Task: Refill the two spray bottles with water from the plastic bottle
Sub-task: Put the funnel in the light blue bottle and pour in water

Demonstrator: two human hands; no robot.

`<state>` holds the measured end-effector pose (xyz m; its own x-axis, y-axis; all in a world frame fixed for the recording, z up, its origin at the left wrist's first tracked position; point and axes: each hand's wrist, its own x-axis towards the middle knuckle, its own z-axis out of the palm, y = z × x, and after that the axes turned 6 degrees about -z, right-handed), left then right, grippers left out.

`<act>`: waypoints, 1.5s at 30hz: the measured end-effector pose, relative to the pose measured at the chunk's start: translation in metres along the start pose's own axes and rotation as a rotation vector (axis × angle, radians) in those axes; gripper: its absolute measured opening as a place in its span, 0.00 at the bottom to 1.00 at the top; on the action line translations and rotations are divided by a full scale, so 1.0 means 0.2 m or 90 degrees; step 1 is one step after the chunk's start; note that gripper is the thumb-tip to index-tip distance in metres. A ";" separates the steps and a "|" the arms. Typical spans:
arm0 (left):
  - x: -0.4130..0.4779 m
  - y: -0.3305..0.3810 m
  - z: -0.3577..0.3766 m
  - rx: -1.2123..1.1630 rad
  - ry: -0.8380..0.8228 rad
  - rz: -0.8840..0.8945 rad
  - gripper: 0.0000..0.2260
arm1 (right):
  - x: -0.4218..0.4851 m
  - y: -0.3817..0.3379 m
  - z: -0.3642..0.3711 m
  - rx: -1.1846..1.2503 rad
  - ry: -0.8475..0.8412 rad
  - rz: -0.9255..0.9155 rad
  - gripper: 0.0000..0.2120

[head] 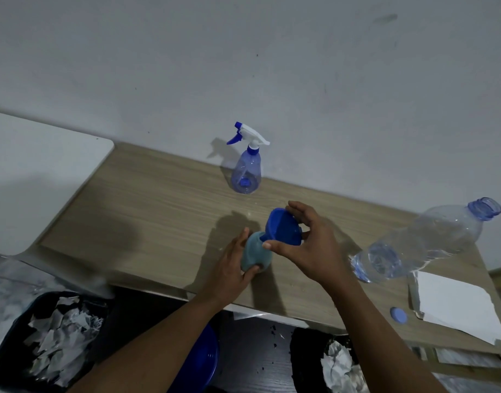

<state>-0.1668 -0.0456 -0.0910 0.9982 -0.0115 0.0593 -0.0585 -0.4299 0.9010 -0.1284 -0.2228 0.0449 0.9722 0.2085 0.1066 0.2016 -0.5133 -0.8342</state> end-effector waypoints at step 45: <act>0.03 0.24 -0.11 -0.044 0.102 0.127 0.39 | -0.33 0.17 -0.25 0.012 0.431 -0.007 0.15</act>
<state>-0.1648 -0.0472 -0.0379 0.9520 0.0558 0.3010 -0.2601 -0.3709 0.8915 -0.1792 -0.2954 0.0375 0.8312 -0.3575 0.4257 0.2160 -0.4978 -0.8399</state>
